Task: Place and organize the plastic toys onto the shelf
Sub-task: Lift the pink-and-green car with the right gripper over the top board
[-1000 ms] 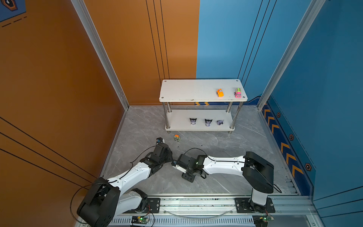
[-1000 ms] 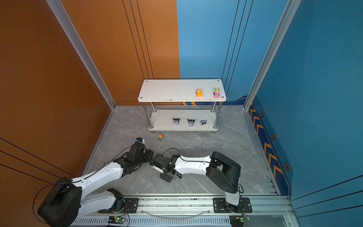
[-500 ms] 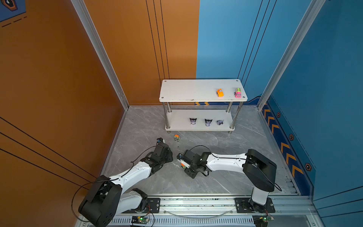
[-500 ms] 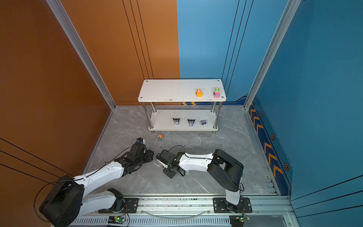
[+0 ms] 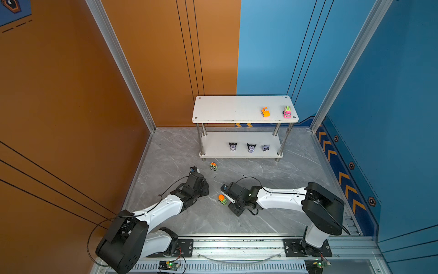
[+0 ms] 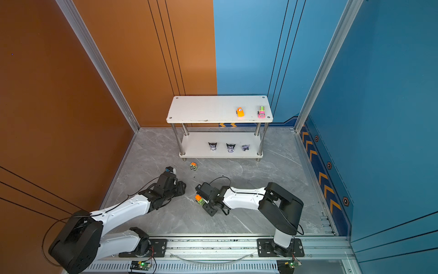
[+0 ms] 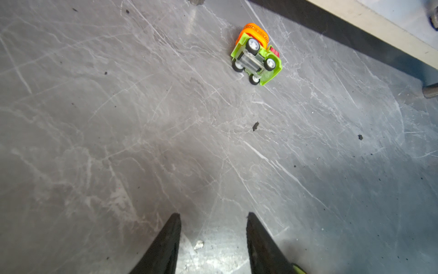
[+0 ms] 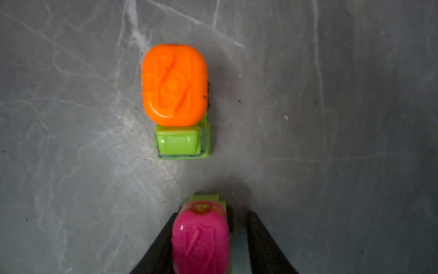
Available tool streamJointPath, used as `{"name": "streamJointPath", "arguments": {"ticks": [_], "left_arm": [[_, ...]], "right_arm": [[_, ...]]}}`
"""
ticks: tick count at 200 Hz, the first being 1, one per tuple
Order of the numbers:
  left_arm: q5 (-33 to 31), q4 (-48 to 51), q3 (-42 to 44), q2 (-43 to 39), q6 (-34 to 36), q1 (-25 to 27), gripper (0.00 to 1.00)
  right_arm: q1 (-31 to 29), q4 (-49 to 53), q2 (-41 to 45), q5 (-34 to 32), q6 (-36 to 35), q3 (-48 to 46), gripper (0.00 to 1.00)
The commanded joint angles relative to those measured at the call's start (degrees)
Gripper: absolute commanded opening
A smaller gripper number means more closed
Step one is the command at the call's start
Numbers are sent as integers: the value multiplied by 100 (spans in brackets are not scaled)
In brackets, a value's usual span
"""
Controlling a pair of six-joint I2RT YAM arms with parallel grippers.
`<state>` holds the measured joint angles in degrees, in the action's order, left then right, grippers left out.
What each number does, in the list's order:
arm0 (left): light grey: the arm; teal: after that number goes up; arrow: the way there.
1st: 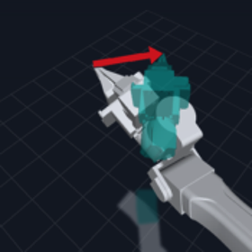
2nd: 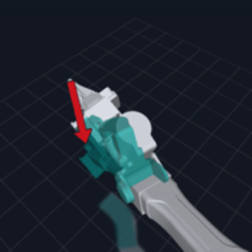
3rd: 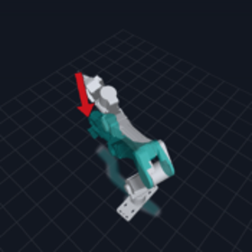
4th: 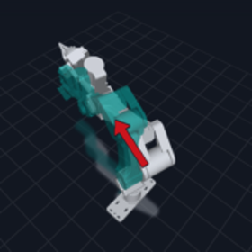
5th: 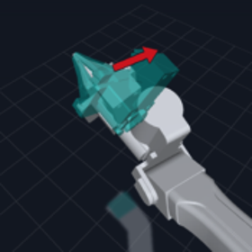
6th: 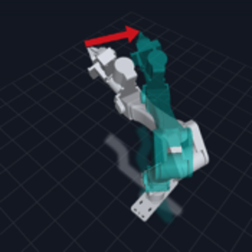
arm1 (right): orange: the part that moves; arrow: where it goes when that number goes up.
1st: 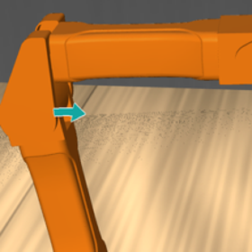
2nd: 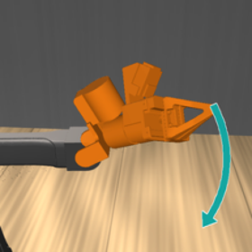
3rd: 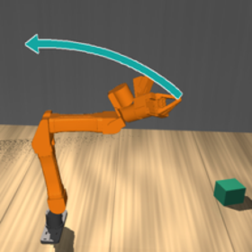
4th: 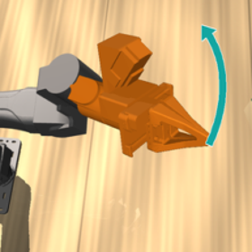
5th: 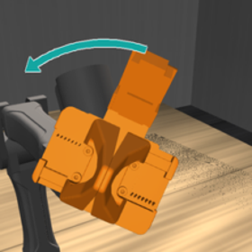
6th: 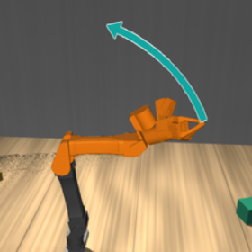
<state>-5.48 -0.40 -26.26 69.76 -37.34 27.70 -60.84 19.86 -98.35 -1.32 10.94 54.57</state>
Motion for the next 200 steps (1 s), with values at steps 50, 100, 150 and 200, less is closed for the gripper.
{"name": "streamJointPath", "arguments": {"ticks": [50, 100, 150, 200], "left_arm": [[150, -3, -142, 29, 74, -52, 47], [105, 5, -91, -106, 75, -49, 47], [57, 148, 22, -366, 75, -50, 47], [-48, 332, 225, -822, 38, -56, 47]], "right_arm": [[53, 564, 313, -474, 250, 225, 20], [345, 2456, 789, -1949, -70, 2098, 9], [1030, 3070, 861, -2481, -361, 4506, 9], [2028, 3277, -81, -2056, -270, 6776, 9]]}}
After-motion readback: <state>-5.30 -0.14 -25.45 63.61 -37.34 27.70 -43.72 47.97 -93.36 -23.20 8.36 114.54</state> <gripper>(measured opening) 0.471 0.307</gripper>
